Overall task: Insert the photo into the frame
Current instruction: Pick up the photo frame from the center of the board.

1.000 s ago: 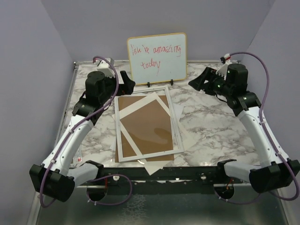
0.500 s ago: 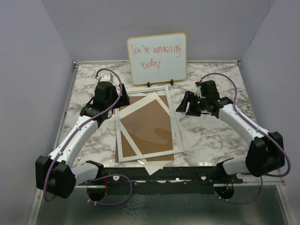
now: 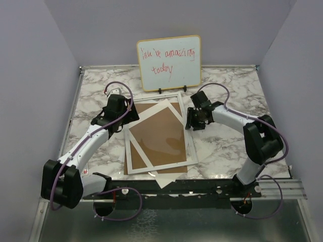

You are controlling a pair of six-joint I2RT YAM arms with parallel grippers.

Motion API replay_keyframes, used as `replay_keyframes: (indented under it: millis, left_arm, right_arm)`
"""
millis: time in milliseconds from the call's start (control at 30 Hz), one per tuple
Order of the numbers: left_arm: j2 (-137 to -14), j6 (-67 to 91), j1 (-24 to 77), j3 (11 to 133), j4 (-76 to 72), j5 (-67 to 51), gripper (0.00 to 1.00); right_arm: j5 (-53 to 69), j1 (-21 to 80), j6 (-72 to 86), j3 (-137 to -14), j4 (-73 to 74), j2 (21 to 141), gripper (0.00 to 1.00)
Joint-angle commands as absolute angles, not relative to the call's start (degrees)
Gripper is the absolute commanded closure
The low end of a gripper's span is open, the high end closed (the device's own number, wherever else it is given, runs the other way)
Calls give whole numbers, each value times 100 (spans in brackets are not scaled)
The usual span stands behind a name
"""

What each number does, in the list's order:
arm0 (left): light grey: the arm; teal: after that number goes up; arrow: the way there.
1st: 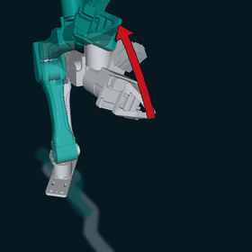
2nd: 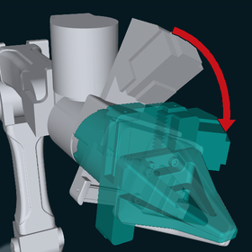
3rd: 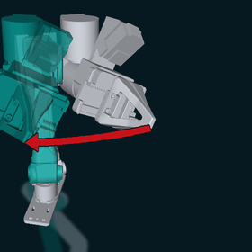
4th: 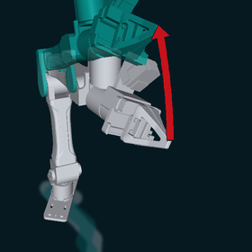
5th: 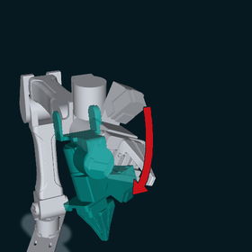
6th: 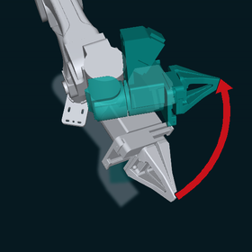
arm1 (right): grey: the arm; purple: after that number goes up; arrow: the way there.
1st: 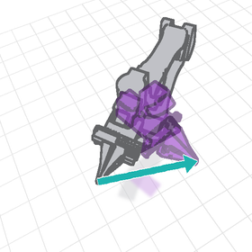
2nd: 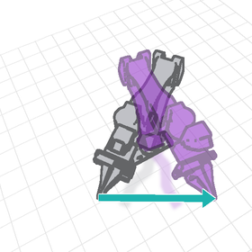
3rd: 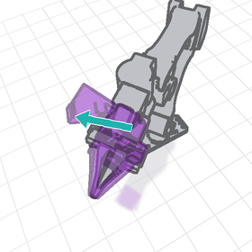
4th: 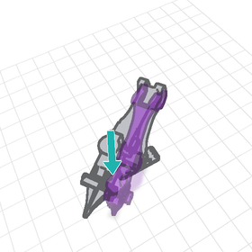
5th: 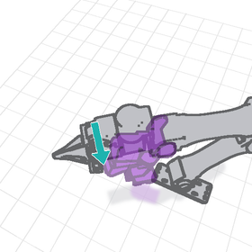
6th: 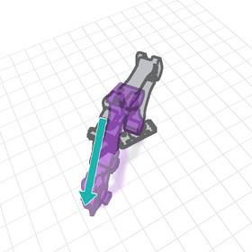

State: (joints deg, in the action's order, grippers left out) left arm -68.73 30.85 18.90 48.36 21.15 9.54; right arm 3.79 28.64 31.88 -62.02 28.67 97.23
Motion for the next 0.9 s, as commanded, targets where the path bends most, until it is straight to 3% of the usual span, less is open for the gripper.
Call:
replay_keyframes:
  millis: [0,367,500,567,867]
  left_arm:
    - [-6994,3164,1907,4781,2194,1107,1]
    - [-7153,3223,1892,4685,2202,1236,1]
    - [-7212,3234,1883,4730,2197,1274,1]
    - [-7244,3214,1881,4773,2197,1274,1]
    - [-7345,2865,1881,4995,2150,1111,1]
  right_arm:
    - [-157,2985,2932,-6522,3058,10124,53]
    - [-41,3197,2515,-6617,3096,10467,67]
    - [-388,3243,2468,-6721,3378,10401,92]
    - [-604,3243,2501,-6700,3493,10187,99]
    - [-1292,3240,2639,-6110,4251,8333,99]
